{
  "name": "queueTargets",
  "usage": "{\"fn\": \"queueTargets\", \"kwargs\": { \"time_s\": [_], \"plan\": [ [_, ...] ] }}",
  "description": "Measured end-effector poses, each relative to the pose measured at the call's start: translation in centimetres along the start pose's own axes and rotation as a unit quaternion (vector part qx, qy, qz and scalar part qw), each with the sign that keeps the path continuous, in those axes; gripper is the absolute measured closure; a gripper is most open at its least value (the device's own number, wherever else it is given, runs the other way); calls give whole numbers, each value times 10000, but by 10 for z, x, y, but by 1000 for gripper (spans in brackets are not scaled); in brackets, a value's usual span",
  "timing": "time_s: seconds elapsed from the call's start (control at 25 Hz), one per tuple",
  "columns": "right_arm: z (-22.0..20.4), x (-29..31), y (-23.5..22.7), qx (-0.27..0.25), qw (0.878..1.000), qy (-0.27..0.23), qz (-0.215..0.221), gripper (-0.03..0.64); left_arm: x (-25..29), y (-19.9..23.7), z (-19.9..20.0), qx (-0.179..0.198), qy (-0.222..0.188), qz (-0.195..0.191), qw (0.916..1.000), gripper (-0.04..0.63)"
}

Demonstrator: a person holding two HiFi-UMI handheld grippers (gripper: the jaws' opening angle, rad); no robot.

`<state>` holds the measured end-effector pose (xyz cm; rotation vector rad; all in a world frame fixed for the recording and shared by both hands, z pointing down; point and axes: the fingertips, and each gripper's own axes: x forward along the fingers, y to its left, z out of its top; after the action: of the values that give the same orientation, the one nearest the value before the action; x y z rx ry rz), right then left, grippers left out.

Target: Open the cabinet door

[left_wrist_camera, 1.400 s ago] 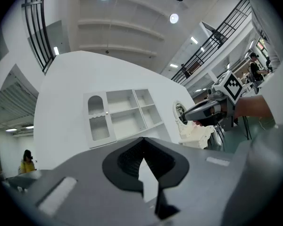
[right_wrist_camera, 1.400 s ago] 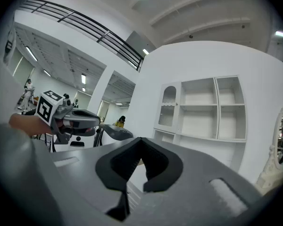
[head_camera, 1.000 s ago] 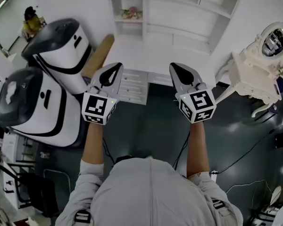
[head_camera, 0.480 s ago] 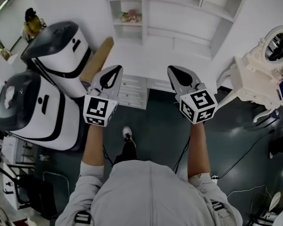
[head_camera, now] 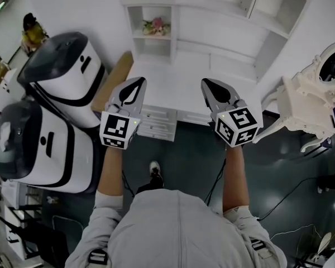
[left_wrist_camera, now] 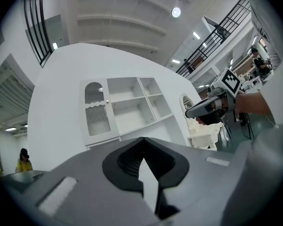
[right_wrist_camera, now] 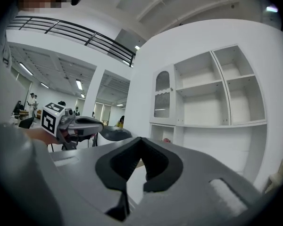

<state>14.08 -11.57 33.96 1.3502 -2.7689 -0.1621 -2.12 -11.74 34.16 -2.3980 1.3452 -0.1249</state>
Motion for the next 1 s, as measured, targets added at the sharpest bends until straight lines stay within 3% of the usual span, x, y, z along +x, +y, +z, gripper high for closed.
{"fn": "queueTargets", "kwargs": {
  "time_s": [0.6, 1.0],
  "plan": [
    [15, 161, -59, 122, 9998, -62, -127, 615, 114, 130, -48, -109, -66, -157, 9998, 577],
    [38, 235, -109, -52, 9986, -340, -404, 614, 184, 193, -42, 53, -375, -296, 9988, 577]
  ]
}}
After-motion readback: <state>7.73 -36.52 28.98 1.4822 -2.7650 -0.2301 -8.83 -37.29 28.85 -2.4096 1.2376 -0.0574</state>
